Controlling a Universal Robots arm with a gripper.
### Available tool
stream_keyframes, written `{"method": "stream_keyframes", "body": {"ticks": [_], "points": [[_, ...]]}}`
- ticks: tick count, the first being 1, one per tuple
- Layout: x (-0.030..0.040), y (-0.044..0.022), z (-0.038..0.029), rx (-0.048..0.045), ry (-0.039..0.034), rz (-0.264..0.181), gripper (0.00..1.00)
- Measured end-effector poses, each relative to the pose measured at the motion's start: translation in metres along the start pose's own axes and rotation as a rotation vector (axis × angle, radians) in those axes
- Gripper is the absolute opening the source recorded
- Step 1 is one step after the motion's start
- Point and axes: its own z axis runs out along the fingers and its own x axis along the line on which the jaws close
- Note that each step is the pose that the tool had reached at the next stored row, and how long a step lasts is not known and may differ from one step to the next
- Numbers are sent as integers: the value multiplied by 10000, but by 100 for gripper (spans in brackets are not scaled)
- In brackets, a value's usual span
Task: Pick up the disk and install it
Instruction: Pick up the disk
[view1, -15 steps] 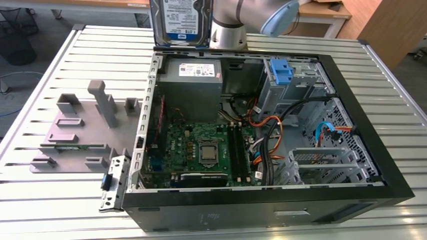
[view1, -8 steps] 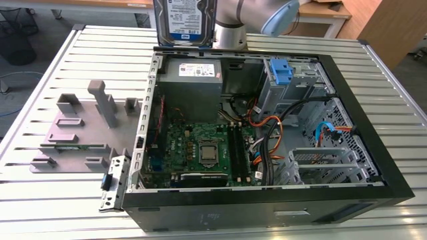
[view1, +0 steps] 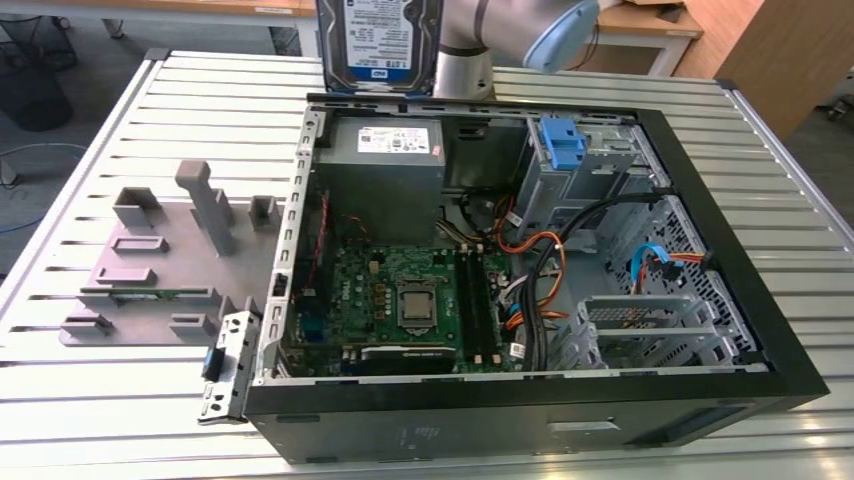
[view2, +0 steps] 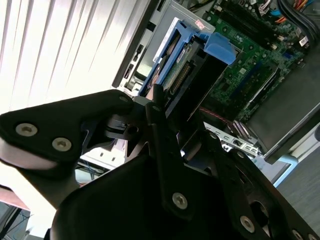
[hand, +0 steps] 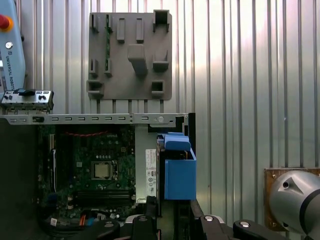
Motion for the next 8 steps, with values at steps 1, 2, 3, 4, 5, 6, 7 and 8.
{"method": "stream_keyframes", "body": {"ticks": [1,2,3,4,5,6,7,8], "points": [[0,-12,0,0,0,-1,35],[-1,-24,0,0,0,0,35],[-1,-36,1,0,0,0,35],[-1,-49,1,0,0,0,35],[-2,-62,1,0,0,0,35],[-2,-75,1,0,0,0,35],[-2,-88,1,0,0,0,35],[-2,-100,1,0,0,-1,35]]}}
